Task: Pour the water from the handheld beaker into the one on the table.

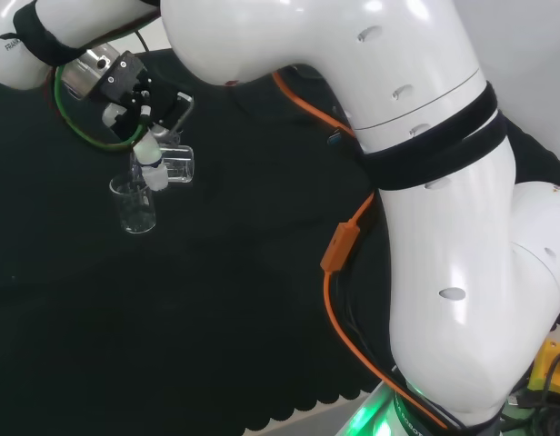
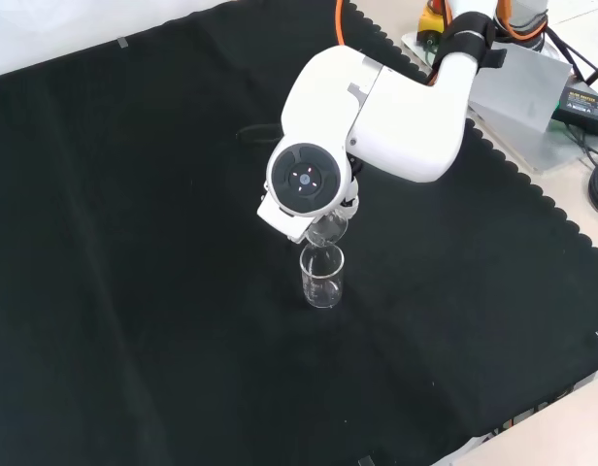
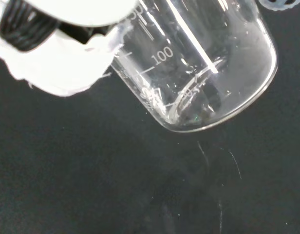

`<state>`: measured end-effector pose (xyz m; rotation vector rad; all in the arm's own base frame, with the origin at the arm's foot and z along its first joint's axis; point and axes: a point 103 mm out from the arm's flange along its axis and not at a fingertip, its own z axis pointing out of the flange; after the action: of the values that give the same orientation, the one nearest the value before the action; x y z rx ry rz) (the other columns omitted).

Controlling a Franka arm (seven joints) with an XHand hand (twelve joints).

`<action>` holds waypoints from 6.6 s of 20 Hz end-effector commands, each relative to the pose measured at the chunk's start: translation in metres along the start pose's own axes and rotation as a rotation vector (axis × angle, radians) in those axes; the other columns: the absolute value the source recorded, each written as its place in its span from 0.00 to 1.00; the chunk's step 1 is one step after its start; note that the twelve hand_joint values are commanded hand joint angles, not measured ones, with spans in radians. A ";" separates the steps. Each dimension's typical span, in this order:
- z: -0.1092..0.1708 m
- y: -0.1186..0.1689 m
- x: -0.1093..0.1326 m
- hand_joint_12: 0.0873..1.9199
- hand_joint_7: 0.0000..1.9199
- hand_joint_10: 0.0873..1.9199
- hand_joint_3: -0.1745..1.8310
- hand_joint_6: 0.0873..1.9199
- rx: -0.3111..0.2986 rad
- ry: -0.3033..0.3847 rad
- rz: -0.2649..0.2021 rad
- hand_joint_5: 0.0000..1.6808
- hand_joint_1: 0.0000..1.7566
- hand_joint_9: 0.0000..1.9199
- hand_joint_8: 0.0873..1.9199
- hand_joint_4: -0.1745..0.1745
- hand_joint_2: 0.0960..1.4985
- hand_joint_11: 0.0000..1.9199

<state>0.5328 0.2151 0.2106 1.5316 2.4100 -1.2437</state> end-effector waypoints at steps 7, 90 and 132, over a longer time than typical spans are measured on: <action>-0.001 0.000 0.001 0.38 0.88 0.00 0.47 0.30 0.044 -0.034 0.022 0.78 0.67 0.86 0.00 0.57 0.35 0.71; -0.027 0.005 0.019 0.37 0.88 0.00 0.47 0.32 0.159 -0.171 0.064 0.77 0.66 0.86 0.00 0.63 0.36 0.72; -0.042 -0.011 0.020 0.37 0.88 0.00 0.47 0.33 0.179 -0.205 0.081 0.77 0.66 0.86 0.00 0.64 0.36 0.72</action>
<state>0.5306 0.2551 0.2372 1.4458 2.1403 -1.5487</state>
